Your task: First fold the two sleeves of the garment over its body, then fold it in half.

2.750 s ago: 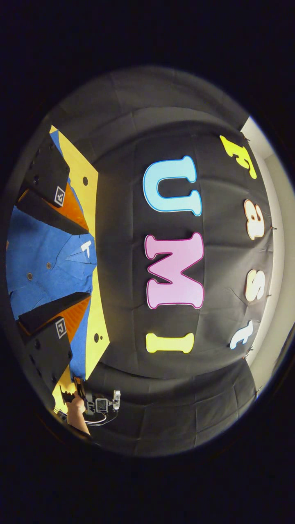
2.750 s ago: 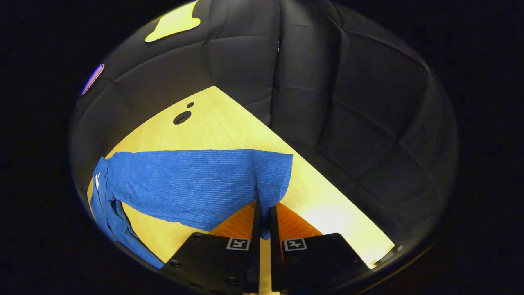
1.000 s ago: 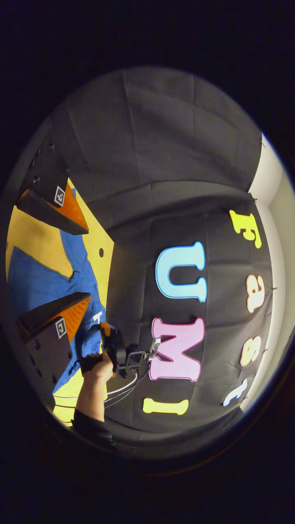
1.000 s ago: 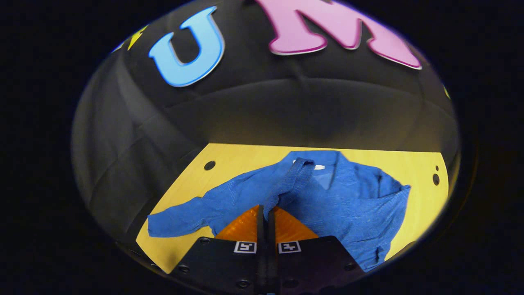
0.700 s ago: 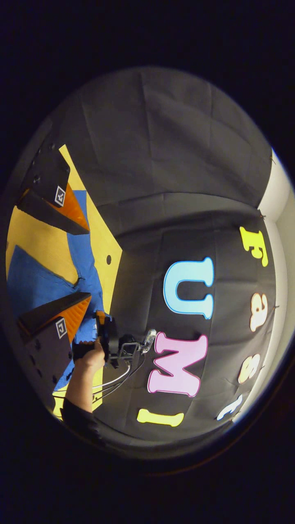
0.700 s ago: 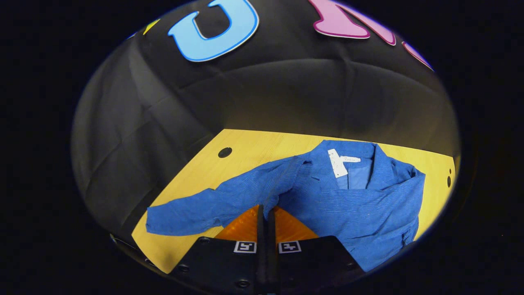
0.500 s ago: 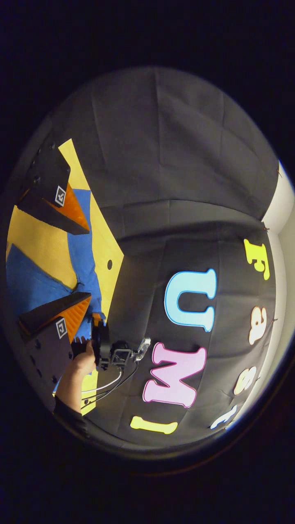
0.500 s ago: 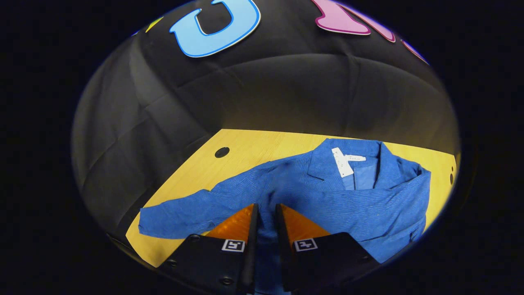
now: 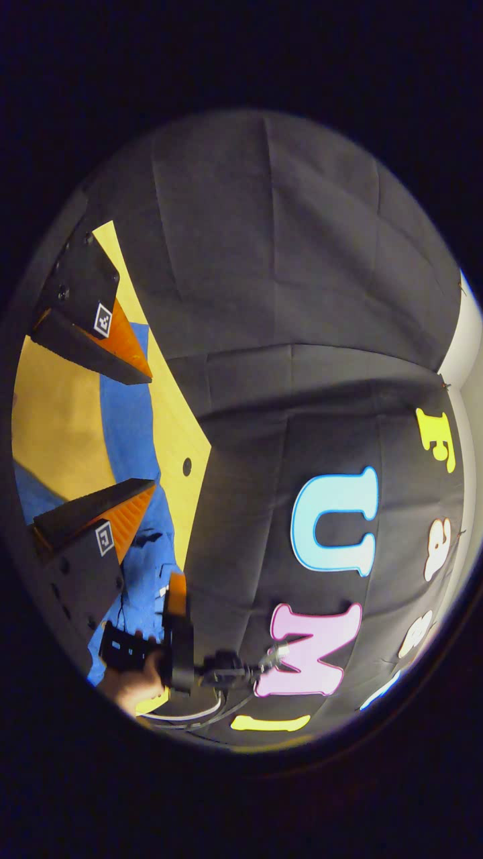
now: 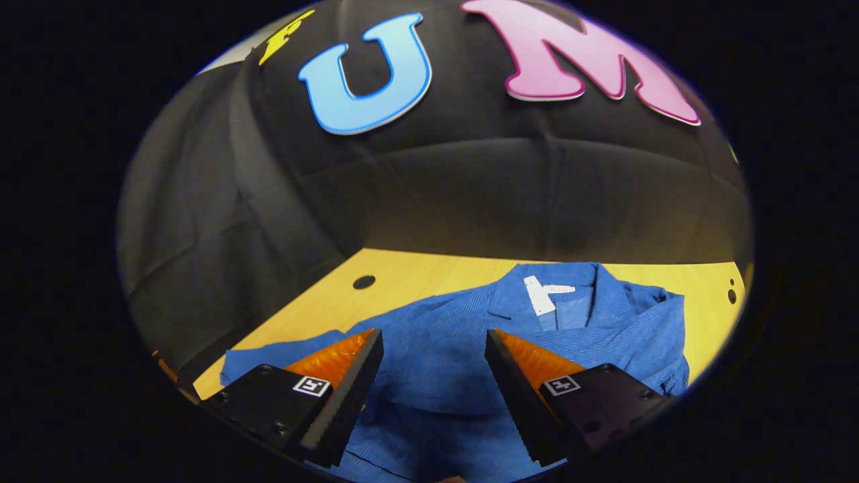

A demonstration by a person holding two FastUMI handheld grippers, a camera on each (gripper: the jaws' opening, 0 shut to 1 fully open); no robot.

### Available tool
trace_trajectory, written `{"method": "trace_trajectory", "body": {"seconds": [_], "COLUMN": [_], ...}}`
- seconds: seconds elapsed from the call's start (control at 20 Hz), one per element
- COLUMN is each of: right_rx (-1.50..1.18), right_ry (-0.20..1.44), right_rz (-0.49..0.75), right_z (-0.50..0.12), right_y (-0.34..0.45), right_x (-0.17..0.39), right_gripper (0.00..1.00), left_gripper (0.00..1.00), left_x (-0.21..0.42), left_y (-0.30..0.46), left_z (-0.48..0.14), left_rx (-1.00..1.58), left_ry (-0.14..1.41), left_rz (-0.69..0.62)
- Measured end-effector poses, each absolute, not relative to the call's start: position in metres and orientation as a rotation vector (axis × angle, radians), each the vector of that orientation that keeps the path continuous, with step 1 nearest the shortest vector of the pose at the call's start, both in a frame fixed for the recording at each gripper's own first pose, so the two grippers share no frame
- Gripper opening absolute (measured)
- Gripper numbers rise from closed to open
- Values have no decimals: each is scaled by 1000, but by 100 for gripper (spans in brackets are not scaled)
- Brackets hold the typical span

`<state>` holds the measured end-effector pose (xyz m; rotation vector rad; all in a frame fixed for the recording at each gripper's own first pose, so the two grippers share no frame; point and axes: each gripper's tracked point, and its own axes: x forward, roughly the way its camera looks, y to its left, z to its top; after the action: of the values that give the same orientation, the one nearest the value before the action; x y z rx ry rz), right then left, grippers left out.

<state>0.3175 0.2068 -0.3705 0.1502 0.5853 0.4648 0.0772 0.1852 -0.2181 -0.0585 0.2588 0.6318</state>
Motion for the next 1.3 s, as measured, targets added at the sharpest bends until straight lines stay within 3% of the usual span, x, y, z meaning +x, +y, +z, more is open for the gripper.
{"method": "trace_trajectory", "body": {"seconds": [0.35,0.65,0.9,1.1,1.25,1.3], "right_rx": [120,129,61,25,45,49], "right_ry": [364,288,172,83,115,128], "right_rz": [384,258,179,182,172,166], "right_z": [-308,-274,-233,-202,-207,-211], "right_y": [111,13,-38,-51,-58,-60], "right_x": [294,262,234,227,226,225], "right_gripper": [98,98,98,98,97,98], "left_gripper": [82,84,84,84,84,77], "left_x": [95,78,64,65,67,68], "left_y": [280,347,357,358,355,356], "left_z": [-256,-321,-374,-369,-364,-368], "left_rx": [-109,-184,-290,-233,-296,-303], "left_ry": [313,554,759,794,814,821], "left_rz": [731,886,901,898,867,850]}}
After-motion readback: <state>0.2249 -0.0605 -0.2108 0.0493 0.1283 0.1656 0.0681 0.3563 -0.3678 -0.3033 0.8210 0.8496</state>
